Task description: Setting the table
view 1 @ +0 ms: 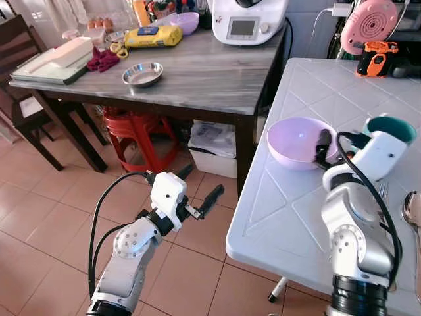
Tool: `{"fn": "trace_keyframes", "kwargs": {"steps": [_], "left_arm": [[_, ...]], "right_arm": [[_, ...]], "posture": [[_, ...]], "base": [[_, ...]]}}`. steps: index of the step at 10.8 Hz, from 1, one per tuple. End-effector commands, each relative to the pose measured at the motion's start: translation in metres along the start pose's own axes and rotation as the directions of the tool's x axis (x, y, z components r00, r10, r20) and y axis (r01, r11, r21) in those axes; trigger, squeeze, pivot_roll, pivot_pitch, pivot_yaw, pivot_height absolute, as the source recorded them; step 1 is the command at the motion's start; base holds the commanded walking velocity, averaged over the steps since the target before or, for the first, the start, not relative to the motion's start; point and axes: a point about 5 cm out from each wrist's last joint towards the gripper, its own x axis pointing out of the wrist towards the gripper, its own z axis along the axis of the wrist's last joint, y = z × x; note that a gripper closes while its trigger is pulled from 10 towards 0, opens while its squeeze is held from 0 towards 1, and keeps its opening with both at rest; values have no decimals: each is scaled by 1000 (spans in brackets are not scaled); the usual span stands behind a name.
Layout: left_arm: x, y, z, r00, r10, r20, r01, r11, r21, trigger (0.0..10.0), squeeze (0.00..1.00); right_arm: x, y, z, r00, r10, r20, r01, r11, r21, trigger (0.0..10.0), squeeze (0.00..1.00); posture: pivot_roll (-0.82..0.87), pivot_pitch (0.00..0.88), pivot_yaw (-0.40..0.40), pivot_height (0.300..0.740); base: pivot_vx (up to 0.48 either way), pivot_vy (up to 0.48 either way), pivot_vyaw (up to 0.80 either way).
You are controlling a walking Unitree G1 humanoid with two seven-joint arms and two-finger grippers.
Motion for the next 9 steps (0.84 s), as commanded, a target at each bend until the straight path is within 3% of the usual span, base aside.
{"fn": "trace_keyframes", "kwargs": {"steps": [1, 6, 8, 9], "left_arm": [[-4, 2, 2, 1000, -3, 1, 3, 1000, 23, 10000, 0], [-5, 1, 0, 1000, -15, -13, 15, 999, 30, 10000, 0], [-5, 1, 0, 1000, -20, -13, 21, 999, 30, 10000, 0], [-5, -1, 0, 999, -30, -15, 31, 999, 29, 10000, 0]], "right_arm": [[-1, 13, -1, 999, 40, -15, -40, 999, -6, 10000, 0], [-19, 21, -23, 992, 52, -112, -50, 999, 21, 10000, 0], [-16, 18, -27, 991, 38, -131, -32, 998, 45, 10000, 0], [-12, 18, -29, 987, 40, -153, -30, 997, 67, 4980, 0]], "posture": [[-109, 89, 123, 740], [-108, 91, 126, 740], [-108, 93, 128, 740], [-107, 94, 129, 740]], "base": [[0, 0, 0], [0, 0, 0], [0, 0, 0], [0, 0, 0]]}}
